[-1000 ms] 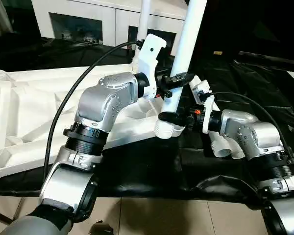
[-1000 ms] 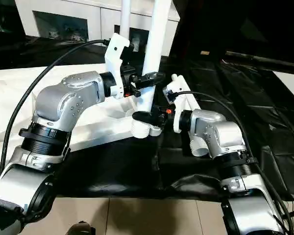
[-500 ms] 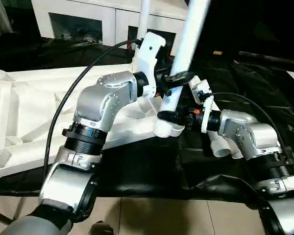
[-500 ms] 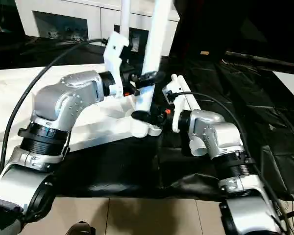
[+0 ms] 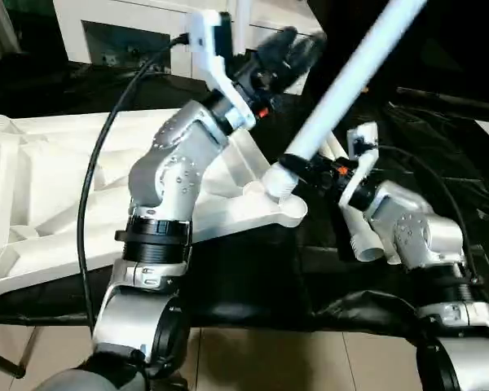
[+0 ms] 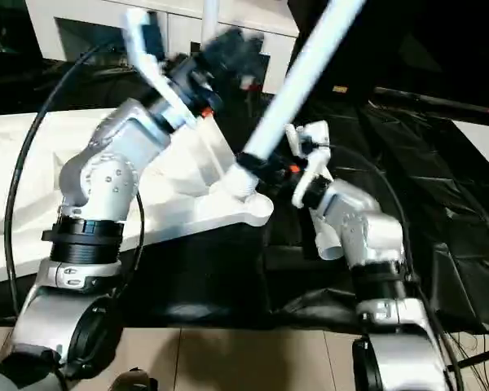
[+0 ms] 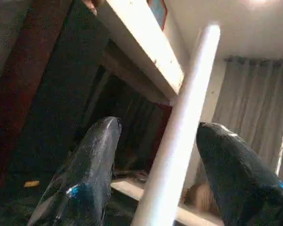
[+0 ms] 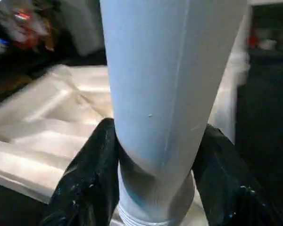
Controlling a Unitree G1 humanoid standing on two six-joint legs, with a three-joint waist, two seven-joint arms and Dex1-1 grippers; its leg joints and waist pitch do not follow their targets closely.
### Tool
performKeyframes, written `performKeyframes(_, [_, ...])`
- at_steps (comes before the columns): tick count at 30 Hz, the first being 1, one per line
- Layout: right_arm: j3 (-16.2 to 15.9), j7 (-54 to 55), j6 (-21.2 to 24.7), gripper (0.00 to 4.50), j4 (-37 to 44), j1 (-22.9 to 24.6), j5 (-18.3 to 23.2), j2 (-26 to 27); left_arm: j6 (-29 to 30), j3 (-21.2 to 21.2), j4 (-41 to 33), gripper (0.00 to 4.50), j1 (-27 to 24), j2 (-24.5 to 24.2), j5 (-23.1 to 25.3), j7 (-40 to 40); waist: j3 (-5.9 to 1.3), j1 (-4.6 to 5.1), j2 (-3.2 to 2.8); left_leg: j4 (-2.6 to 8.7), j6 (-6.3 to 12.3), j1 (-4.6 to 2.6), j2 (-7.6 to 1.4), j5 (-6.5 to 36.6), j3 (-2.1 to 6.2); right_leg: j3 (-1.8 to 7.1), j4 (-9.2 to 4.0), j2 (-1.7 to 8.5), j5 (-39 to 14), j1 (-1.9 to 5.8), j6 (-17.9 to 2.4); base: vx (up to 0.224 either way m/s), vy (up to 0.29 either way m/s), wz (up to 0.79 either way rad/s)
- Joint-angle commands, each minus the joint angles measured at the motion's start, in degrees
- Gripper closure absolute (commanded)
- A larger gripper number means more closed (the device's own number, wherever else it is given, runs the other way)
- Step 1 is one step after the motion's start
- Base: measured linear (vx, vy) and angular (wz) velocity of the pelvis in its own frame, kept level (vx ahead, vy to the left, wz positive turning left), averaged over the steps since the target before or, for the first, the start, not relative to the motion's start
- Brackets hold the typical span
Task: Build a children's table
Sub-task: Insert table leg to table base
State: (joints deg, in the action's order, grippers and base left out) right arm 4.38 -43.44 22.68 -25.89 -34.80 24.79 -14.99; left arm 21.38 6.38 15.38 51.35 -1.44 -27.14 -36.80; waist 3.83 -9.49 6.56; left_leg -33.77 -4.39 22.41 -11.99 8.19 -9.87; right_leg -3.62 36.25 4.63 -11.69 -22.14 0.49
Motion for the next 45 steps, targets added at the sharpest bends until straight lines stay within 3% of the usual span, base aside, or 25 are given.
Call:
performKeyframes(1, [1.14,1.84,-2.03,2.64,0.45,0.58,-1.85,-1.39,-1.77,-2.97,2.55,1.52,-1.36,-1.68,4.53,-1.31,-4.78,0.29,-0.36,3.49,-1.61,-1.64,-1.04,6.69,-0.08,2.08,-3.48,3.17,-1.02,2.72,-9.92,0.0,0.0,0.0])
performKeyframes(2, [1.4,3.31,-2.47,2.64,0.18,1.18,-2.58,-1.61,-4.84,-7.98,5.05,1.52,-2.49,-5.32,11.33,-1.71,-4.74,0.41,-0.42,3.63,-1.93,-1.72,-1.13,7.41,-0.01,2.1,-3.76,3.21,-2.03,2.64,-8.99,0.0,0.0,0.0])
performKeyframes(3, [1.65,5.54,-3.08,2.64,-0.11,2.05,-3.85,-2.04,-9.88,-15.28,8.92,1.52,-4.36,-10.54,20.42,-3.24,-4.77,0.53,-0.51,3.77,-2.0,-1.76,-1.12,7.95,0.18,2.14,-4.03,3.04,-3.85,2.49,-6.72,0.0,0.0,0.0])
performKeyframes(4, [1.63,5.59,-3.07,2.64,-0.05,2.14,-3.9,-2.07,-10.09,-15.63,9.1,1.52,-4.49,-10.77,20.76,-3.42,-4.73,0.59,-0.57,3.91,-2.2,-1.81,-1.16,8.37,0.2,2.21,-4.18,3.09,-4.97,2.39,-5.52,0.0,0.0,0.0])
performKeyframes(5, [1.35,6.29,-2.97,2.64,0.99,3.47,-4.61,-2.63,-13.12,-20.65,11.64,1.52,-6.48,-14.17,25.52,-6.5,-4.75,0.84,-0.65,3.98,-3.02,-1.69,-1.1,8.26,0.25,2.23,-4.03,3.13,-5.19,2.47,-4.78,0.0,0.0,0.0])
performKeyframes(7, [0.86,6.79,-2.58,2.64,2.53,4.7,-5.24,-3.15,-14.69,-22.87,13.08,1.52,-7.8,-15.29,26.85,-8.82,-4.93,1.08,-0.98,3.88,-3.84,-1.88,-1.21,7.42,0.18,2.21,-3.5,3.12,-2.39,2.3,-6.13,0.0,0.0,0.0])
performKeyframes(8, [0.67,6.86,-2.34,2.64,3.18,5.09,-5.36,-3.28,-14.58,-23.27,13.44,1.52,-8.11,-15.35,26.73,-9.49,-5.12,1.04,-1.19,3.7,-4.03,-1.98,-1.16,6.47,0.09,2.16,-3.21,3.07,0.91,2.28,-7.78,0.0,0.0,0.0])
performKeyframes(9, [0.58,6.84,-2.0,2.64,3.99,5.56,-5.32,-3.34,-15.19,-24.12,14.09,1.52,-8.43,-15.57,27.13,-10.35,-5.24,1.01,-0.99,3.54,-3.57,-1.84,-1.13,5.48,0.04,2.1,-2.85,3.08,4.0,2.38,-9.55,0.0,0.0,0.0])
performKeyframes(11, [0.66,7.21,-1.68,2.64,5.06,6.17,-5.46,-3.25,-16.31,-25.86,16.49,1.52,-8.54,-15.73,28.05,-11.87,-5.34,0.99,-1.5,3.36,-2.96,-1.64,-1.08,5.01,0.01,2.05,-2.57,3.13,6.66,2.45,-11.28,0.0,0.0,0.0])
performKeyframes(13, [0.66,7.61,-1.66,2.64,5.35,6.37,-5.57,-3.22,-17.39,-26.62,18.17,1.52,-8.37,-15.66,28.62,-12.35,-4.98,1.04,-1.07,3.48,-2.31,-1.46,-1.0,7.23,-0.15,2.12,-2.9,3.28,4.53,2.42,-11.75,0.0,0.0,0.0])
performKeyframes(14, [0.67,7.7,-1.68,2.64,5.4,6.42,-5.58,-3.23,-17.44,-26.75,18.66,1.69,-8.28,-15.57,28.75,-12.41,-4.9,1.11,-1.12,3.58,-2.45,-1.48,-1.07,8.31,-0.12,2.13,-2.98,3.38,3.03,2.41,-11.66,0.0,0.0,0.0])
performKeyframes(15, [0.7,8.26,-1.61,2.64,5.88,6.87,-5.58,-3.35,-17.52,-27.12,22.28,1.79,-7.55,-14.61,29.47,-12.82,-4.87,1.27,-1.57,3.65,-2.84,-1.6,-1.11,10.05,-0.07,2.21,-3.21,3.42,0.89,2.27,-11.4,0.0,0.0,0.0])
performKeyframes(16, [0.7,8.41,-1.47,2.64,6.36,7.23,-5.56,-3.45,-17.38,-27.21,24.62,1.86,-6.83,-14.0,30.22,-12.62,-4.75,1.39,-1.37,3.67,-2.94,-1.56,-1.01,10.79,-0.13,2.25,-3.43,3.35,-0.34,2.2,-11.12,0.0,0.0,0.0])
performKeyframes(19, [0.82,8.43,-1.18,2.64,7.01,7.7,-5.57,-3.6,-16.81,-27.91,27.14,2.0,-5.89,-13.71,31.14,-13.58,-4.78,1.32,-1.57,3.81,-3.49,-1.65,-1.12,12.93,0.08,2.33,-3.75,3.61,-3.54,2.22,-10.52,0.0,0.0,0.0])
performKeyframes(25, [0.57,8.63,-0.86,2.64,7.57,8.29,-5.83,-3.8,-12.99,-28.55,30.97,2.53,-4.15,-14.32,32.94,-12.49,-4.87,1.34,-1.78,3.69,-2.92,-1.73,-1.18,12.47,0.12,2.23,-3.35,3.49,-0.13,2.19,-12.51,0.0,0.0,0.0])
performKeyframes(30, [0.18,8.63,-0.71,2.64,8.05,8.53,-5.76,-3.75,-12.51,-27.68,33.47,2.82,-2.82,-14.35,33.54,-12.95,-4.8,1.21,-1.78,3.78,-2.76,-1.75,-1.2,13.05,0.2,2.25,-3.47,3.65,-1.06,2.28,-12.68,0.0,0.0,0.0])
performKeyframes(32, [-0.18,8.13,-0.79,2.64,7.93,8.64,-5.87,-3.81,-11.74,-27.61,32.48,3.18,-2.95,-14.6,33.24,-14.39,-4.73,1.21,-1.64,3.83,-2.7,-1.75,-1.22,13.59,0.18,2.24,-3.59,3.67,-2.15,2.24,-12.78,0.0,0.0,0.0])
performKeyframes(40, [-0.37,7.84,-0.67,2.64,7.96,8.59,-5.97,-3.81,-10.96,-29.73,32.3,3.7,-4.02,-15.46,35.16,-17.28,-4.72,1.2,-1.81,3.88,-2.73,-1.8,-1.27,13.62,0.2,2.27,-3.62,3.7,-2.23,2.16,-12.76,0.0,0.0,0.0])
performKeyframes(45, [-0.41,7.47,-0.66,2.64,8.1,8.72,-5.71,-3.65,-10.91,-30.0,31.63,4.04,-4.59,-15.98,35.34,-18.34,-4.49,1.33,-1.75,4.14,-3.28,-1.94,-1.31,16.24,0.28,2.3,-3.98,3.8,-5.93,2.05,-12.32,0.0,0.0,0.0])
